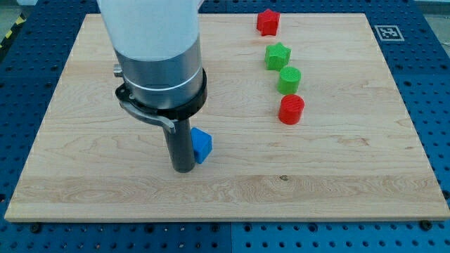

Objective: Place the blue cube bottom right to the yellow hexagon

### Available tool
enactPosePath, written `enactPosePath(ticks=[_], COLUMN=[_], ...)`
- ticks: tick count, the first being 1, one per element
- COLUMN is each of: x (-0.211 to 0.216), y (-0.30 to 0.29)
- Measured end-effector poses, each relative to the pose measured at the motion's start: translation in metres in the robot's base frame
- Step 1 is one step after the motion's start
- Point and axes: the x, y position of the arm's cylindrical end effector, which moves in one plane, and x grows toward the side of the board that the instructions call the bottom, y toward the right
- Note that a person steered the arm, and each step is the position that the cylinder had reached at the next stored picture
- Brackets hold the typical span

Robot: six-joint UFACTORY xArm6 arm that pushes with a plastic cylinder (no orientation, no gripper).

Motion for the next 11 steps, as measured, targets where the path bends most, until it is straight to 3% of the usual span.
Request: enactPosePath(ticks=[4, 7, 8, 9, 11], x=[0.005, -0.051, -0.036, -0.026, -0.055], y=[0.025, 0.008, 0.012, 0.049, 0.085])
